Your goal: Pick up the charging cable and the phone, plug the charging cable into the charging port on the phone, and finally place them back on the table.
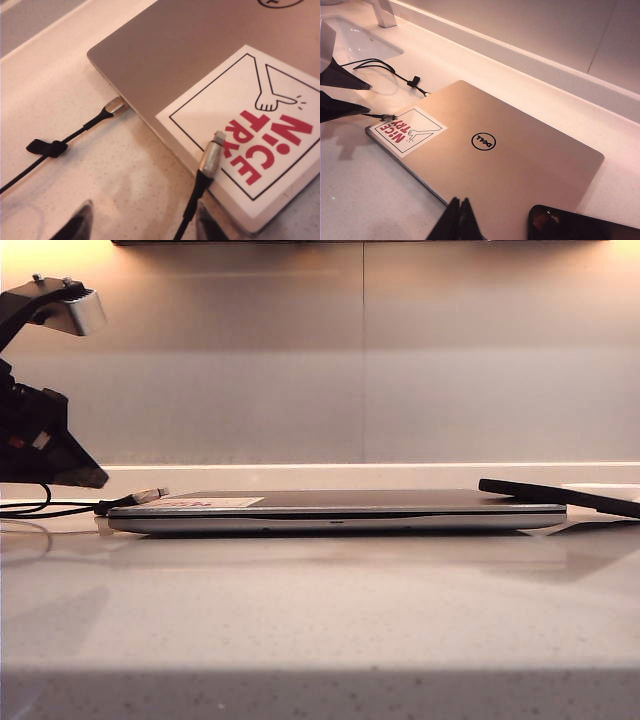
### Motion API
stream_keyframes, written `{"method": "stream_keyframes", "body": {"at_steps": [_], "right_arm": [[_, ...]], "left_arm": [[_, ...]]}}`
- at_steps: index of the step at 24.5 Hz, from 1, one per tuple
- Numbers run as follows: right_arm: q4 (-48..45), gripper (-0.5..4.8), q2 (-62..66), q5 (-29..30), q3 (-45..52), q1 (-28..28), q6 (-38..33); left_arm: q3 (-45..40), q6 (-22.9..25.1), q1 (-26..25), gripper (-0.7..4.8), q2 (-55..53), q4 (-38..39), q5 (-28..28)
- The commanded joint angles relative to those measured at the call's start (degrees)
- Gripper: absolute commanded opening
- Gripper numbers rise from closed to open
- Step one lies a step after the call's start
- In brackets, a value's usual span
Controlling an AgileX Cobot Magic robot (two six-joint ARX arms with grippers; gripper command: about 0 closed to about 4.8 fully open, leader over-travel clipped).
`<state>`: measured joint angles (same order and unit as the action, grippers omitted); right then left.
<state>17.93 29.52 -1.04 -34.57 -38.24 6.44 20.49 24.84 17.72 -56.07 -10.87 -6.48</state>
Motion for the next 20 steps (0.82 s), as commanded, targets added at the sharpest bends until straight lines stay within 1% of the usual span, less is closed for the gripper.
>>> {"method": "stream_keyframes", "body": {"at_steps": [1, 4, 5, 13, 20], "right_arm": [[-1.2, -0.06, -0.1, 0.1, -0.3, -0.1, 0.0], [-1.4, -0.06, -0.2, 0.1, -0.3, -0.1, 0.0], [-1.5, -0.06, -0.2, 0.1, -0.3, -0.1, 0.0], [-1.6, -0.06, -0.2, 0.1, -0.4, -0.1, 0.0], [-1.9, -0.06, -0.2, 0.1, -0.4, -0.1, 0.0]], "left_arm": [[0.1, 0.3, 0.0, 2.55, -0.5, -0.7, -0.2], [0.1, 0.3, 0.0, 2.53, -2.0, -1.3, -0.2], [0.1, 0.3, 0.0, 2.45, -2.7, -1.7, -0.2], [0.2, 0.2, 0.0, 2.45, -9.2, -6.1, -0.2], [0.1, 0.2, 0.0, 2.45, -12.7, -8.5, -0.2]]}}
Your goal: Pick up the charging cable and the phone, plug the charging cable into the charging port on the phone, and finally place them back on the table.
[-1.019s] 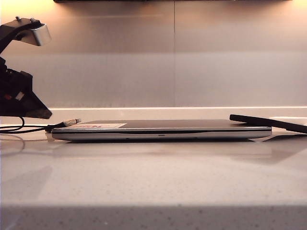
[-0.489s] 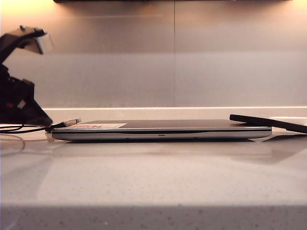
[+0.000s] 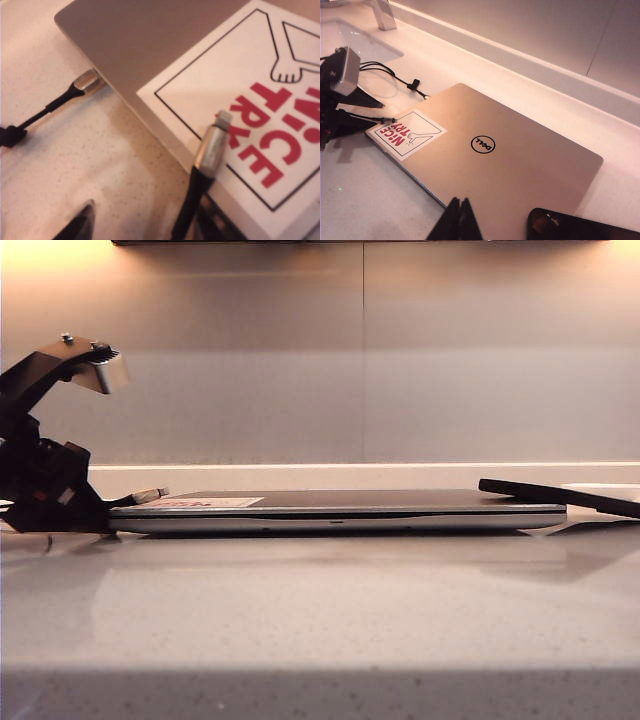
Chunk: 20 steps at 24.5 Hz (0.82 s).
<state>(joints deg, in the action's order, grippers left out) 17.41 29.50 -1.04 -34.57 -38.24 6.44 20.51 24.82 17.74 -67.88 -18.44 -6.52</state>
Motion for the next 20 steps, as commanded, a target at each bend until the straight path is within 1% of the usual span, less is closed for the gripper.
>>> {"method": "stream_keyframes", "body": {"at_steps": [1, 4, 5, 6, 8, 9, 14, 17, 18, 20], "right_arm": [[-1.4, -0.06, -0.1, 0.1, -0.4, -0.1, 0.0], [-1.4, -0.06, -0.1, 0.1, -0.3, -0.1, 0.0], [-1.4, -0.06, -0.1, 0.1, -0.3, -0.1, 0.0], [-1.4, -0.06, -0.1, 0.1, -0.3, -0.1, 0.0], [-1.3, -0.06, -0.1, 0.1, -0.3, -0.1, 0.0], [-1.3, -0.06, -0.1, 0.1, -0.3, -0.1, 0.0], [-1.3, -0.06, -0.1, 0.1, -0.3, -0.1, 0.0], [-1.3, -0.06, -0.1, -0.9, -0.3, 0.0, -0.7], [-1.2, -0.06, -0.1, -2.7, -0.3, 0.0, -1.2], [-1.1, -0.06, -0.1, -7.0, -0.3, 0.0, -5.3]], "left_arm": [[0.1, 0.2, 0.0, 2.45, -1.2, -1.1, -0.2], [0.1, 0.2, 0.0, 2.41, -1.8, -1.6, -0.2], [0.1, 0.1, 0.0, 2.12, -1.9, -1.9, -0.2], [0.1, 0.0, 0.0, 1.64, -1.9, -2.1, -0.2], [0.1, 0.0, 0.0, 0.40, -1.9, -2.1, -0.2], [0.1, 0.0, 0.0, -0.12, -1.9, -2.1, -0.2], [0.2, -0.5, 0.0, -0.06, -1.8, -2.0, -0.2], [0.3, -2.3, 0.0, -0.06, -1.5, -2.0, -0.2], [0.3, -4.0, 0.0, -0.06, -0.5, -1.8, -0.2], [0.5, -5.7, 0.0, -0.06, 2.1, -0.7, -0.2]]}}
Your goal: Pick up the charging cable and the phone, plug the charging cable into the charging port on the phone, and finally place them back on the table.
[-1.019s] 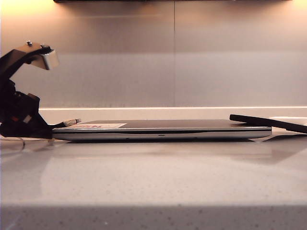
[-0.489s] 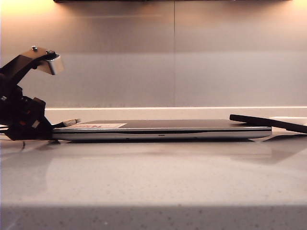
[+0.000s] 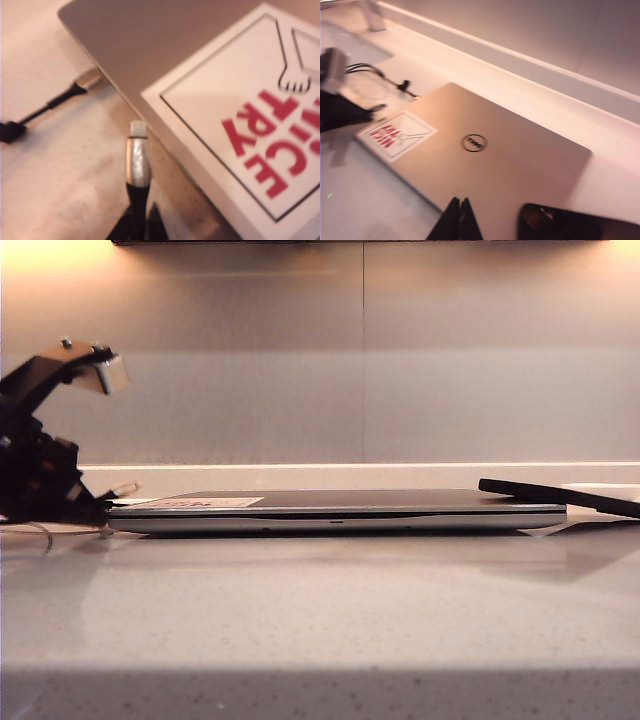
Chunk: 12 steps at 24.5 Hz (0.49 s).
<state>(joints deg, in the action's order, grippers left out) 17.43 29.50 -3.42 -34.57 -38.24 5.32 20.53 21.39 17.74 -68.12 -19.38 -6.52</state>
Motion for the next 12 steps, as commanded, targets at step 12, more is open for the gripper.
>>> {"method": "stream_keyframes", "body": {"at_steps": [12], "right_arm": [[2.5, -0.06, 0.7, -4.9, -0.3, 10.4, -22.8]], "left_arm": [[3.8, -16.4, 0.0, -0.06, 18.3, 5.4, -0.2]]}}
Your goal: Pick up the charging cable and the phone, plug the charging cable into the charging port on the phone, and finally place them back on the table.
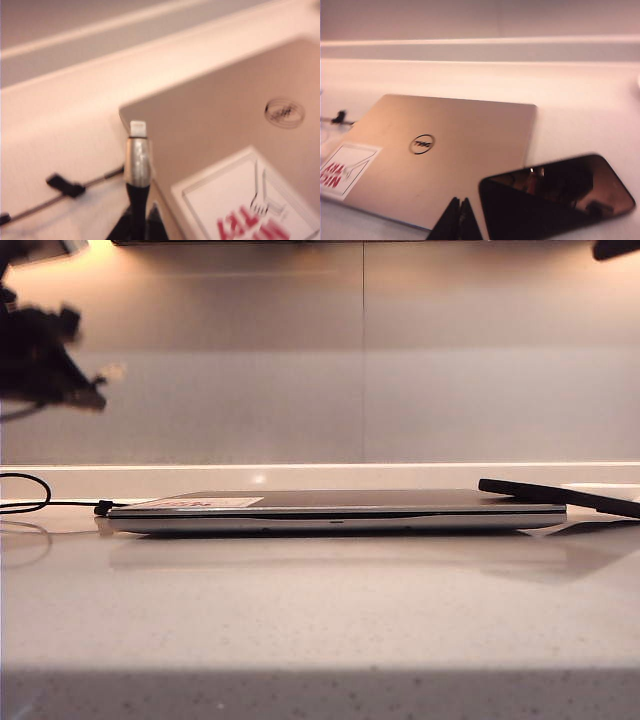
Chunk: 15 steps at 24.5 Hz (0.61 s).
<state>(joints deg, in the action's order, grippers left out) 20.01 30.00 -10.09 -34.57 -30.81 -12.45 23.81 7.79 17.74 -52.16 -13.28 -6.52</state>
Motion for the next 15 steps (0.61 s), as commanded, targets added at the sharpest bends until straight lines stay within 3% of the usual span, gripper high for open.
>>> {"method": "stream_keyframes", "body": {"at_steps": [1, 11, 13, 15], "right_arm": [[-0.1, -0.06, 0.3, 3.0, -0.3, 4.3, -6.3], [1.2, -0.05, 6.7, 19.7, -0.3, 19.0, -25.1], [1.2, 0.50, 9.6, 23.3, -0.3, 22.2, -29.7], [1.2, 1.98, 12.4, 26.0, -0.3, 24.5, -31.9]], "left_arm": [[0.5, -2.8, 0.0, -0.06, 3.3, -0.6, -0.2], [0.5, -2.9, 0.0, -0.06, 5.4, -0.5, -0.2], [0.5, -2.9, 0.0, -0.06, 5.4, -0.5, -0.2], [0.5, -2.9, 0.0, -0.06, 5.4, -0.5, -0.2]]}}
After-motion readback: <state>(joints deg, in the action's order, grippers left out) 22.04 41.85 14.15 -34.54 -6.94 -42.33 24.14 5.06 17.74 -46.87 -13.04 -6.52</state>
